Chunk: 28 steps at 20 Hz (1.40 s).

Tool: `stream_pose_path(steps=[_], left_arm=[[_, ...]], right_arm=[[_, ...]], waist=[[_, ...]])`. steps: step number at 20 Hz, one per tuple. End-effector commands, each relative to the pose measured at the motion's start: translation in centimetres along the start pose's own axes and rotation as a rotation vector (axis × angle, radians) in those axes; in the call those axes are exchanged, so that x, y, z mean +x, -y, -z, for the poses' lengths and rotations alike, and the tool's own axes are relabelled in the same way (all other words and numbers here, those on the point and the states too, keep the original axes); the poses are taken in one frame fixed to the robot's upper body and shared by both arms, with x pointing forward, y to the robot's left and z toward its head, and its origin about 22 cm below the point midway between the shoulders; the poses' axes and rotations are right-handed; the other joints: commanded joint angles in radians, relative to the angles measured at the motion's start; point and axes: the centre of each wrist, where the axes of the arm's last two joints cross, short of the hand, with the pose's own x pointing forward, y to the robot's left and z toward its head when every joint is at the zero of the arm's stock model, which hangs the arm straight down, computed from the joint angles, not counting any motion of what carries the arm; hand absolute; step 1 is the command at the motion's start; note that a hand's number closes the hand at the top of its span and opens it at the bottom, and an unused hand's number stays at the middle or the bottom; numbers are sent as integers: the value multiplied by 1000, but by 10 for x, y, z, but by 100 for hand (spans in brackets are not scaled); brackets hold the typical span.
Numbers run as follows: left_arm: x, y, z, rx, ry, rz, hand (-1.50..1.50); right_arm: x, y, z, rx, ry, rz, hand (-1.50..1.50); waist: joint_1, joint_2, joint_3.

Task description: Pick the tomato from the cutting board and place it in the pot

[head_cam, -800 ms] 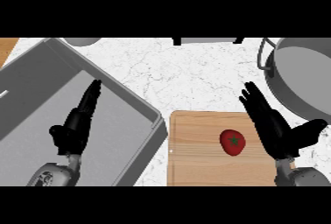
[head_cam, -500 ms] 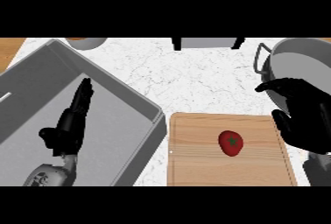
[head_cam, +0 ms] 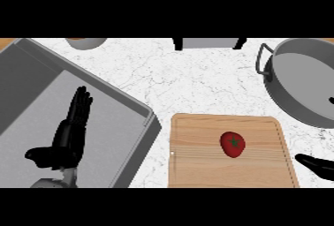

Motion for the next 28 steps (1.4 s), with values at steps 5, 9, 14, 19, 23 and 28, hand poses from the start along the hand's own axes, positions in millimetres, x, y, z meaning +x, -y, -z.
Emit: stream_pose_path(steps=[5, 9, 14, 19, 23, 28], left_arm=[[-7, 3, -14, -12, -1, -21, 0], [-8, -9, -9, 1, -3, -3, 0], [-6, -3, -3, -7, 17, 11, 0], [-16, -10, 1, -19, 3, -26, 0], [-14, 8, -2, -1, 6, -23, 0], [0, 5, 9, -14, 15, -19, 0]], right_arm=[[29, 13, -49, 208, 32, -122, -150], [57, 36, -27, 441, -93, -321, -150], [66, 7, -27, 627, -245, -494, -150], [69, -29, -13, 686, -352, -533, -150], [69, -61, -13, 678, -378, -515, -150], [41, -66, -15, 748, -459, -626, -150]], waist=[[13, 1, -5], [5, 0, -8], [13, 3, -7], [21, 6, -6], [19, 4, -5], [21, 5, -5]])
